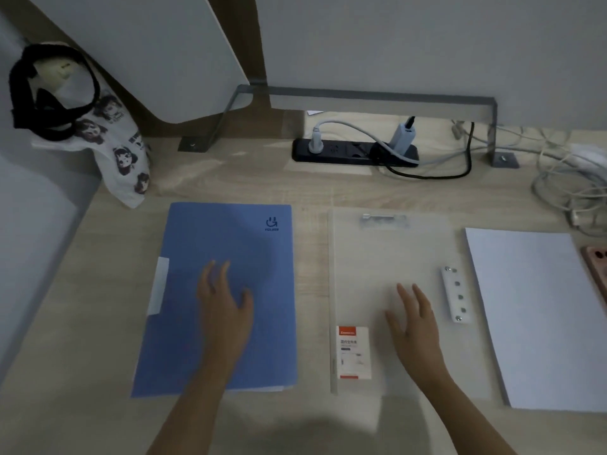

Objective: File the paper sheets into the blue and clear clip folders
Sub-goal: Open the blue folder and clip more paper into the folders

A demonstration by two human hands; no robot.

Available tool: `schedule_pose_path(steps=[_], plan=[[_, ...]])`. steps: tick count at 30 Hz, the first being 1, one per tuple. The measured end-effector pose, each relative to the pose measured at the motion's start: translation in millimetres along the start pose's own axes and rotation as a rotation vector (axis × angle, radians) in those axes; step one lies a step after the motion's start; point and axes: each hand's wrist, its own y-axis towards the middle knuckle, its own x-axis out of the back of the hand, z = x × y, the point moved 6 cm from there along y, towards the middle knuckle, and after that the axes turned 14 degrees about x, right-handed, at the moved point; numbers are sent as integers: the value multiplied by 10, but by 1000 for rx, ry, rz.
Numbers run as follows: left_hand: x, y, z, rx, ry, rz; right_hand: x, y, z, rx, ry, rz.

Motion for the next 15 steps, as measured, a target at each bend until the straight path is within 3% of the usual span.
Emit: schedule_pose_path(steps=[3,6,9,15], plan=[[-632,-388,-407,-190,24,296,260,-60,-331,-170,-26,-90],[-1085,-754,-582,-209,125,499,485,-80,-673,-269,11,-78],[-1287,-973,-606,-110,215,555,634,-88,-791,-292,153,-61],[-1383,-1018,-632,26,111,547,878,-204,-709,-327,509,-152]])
